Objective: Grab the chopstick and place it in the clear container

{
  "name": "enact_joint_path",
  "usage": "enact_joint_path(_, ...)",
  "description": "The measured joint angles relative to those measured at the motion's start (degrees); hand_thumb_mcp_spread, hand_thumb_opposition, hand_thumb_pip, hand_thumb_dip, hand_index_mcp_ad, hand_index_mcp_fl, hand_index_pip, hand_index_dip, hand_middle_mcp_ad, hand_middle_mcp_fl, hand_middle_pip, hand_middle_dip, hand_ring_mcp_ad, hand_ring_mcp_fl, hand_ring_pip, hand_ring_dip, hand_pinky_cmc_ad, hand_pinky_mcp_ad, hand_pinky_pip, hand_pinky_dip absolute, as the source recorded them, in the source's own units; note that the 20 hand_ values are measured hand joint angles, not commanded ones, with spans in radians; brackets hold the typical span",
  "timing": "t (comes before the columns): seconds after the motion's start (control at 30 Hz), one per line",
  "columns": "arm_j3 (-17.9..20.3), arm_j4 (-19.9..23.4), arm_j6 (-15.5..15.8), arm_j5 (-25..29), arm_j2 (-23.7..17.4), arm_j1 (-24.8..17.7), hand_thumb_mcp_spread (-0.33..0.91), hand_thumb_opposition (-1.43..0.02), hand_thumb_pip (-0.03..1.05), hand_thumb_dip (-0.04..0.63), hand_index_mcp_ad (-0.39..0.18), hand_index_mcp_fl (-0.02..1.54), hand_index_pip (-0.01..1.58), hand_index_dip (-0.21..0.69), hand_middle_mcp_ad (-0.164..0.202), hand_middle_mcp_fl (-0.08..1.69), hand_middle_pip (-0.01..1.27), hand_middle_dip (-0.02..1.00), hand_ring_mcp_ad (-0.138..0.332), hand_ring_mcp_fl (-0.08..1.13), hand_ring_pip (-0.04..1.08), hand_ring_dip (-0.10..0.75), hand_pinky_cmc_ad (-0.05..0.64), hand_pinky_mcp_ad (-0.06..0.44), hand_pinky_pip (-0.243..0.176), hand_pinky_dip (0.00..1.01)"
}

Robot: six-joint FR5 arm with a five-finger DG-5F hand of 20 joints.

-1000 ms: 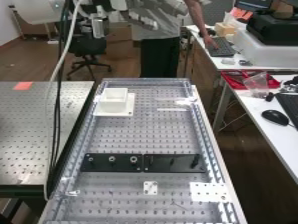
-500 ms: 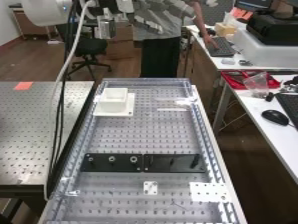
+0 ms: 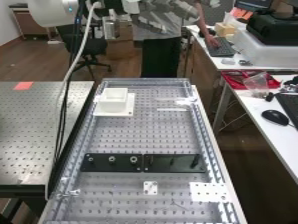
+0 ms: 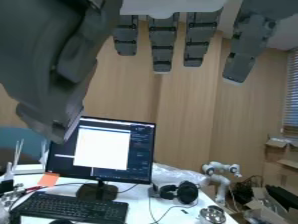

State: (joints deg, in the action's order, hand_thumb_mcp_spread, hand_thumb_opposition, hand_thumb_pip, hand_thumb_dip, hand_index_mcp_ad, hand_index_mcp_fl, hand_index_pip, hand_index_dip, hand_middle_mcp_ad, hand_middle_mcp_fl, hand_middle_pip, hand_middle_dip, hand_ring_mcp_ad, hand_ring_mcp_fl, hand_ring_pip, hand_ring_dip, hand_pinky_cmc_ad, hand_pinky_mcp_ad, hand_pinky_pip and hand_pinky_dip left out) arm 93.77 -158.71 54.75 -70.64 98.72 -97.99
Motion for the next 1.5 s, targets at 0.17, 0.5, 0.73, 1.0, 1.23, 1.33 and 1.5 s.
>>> enact_joint_path(0.17,-0.37,-0.44,-0.32,-2.10,0.16,0.22,-0.20,-1.02,1.02,0.079,-0.075,0.06,0.10,-0.182,0.098,0.07,0.13,0.24,0.140,0.05,0.11,0.119,0.347,0.346,-0.010,0.37)
enact_joint_path(0.5,-1.26,-1.29,-0.62,-2.81,0.47,0.45,-0.20,-1.03,1.02,0.079,-0.072,0.06,0.10,-0.182,0.096,0.11,0.13,0.24,0.138,0.06,0.10,0.119,0.335,0.349,-0.010,0.38)
enact_joint_path(0.73,-1.07,-1.18,-0.78,-2.72,0.33,0.41,-0.20,-1.03,1.02,0.079,-0.075,0.06,0.10,-0.182,0.099,0.10,0.13,0.24,0.138,0.06,0.10,0.119,0.333,0.349,-0.010,0.38)
enact_joint_path(1.0,-1.73,-3.45,-3.16,-3.10,0.67,0.44,-0.20,-1.03,1.02,0.079,-0.073,0.06,0.10,-0.182,0.098,0.10,0.13,0.24,0.140,0.06,0.11,0.119,0.330,0.344,-0.010,0.38)
enact_joint_path(1.23,-7.58,-14.86,-8.15,-1.41,3.23,0.11,-0.20,-1.02,1.00,0.079,-0.065,0.06,0.10,-0.182,0.101,0.14,0.13,0.24,0.145,0.08,0.10,0.119,0.328,0.354,-0.010,0.38)
enact_joint_path(1.33,-8.76,-17.20,-9.24,-1.62,4.02,-0.10,-0.20,-1.02,0.97,0.079,-0.073,0.06,0.10,-0.182,0.098,0.14,0.13,0.24,0.143,0.08,0.10,0.119,0.328,0.356,-0.010,0.38)
enact_joint_path(1.5,-8.90,-17.69,-10.05,0.40,3.81,-0.37,-0.17,-0.99,0.93,0.079,-0.063,0.06,0.10,-0.162,0.101,0.14,0.12,0.24,0.145,0.08,0.10,0.119,0.328,0.356,-0.010,0.38)
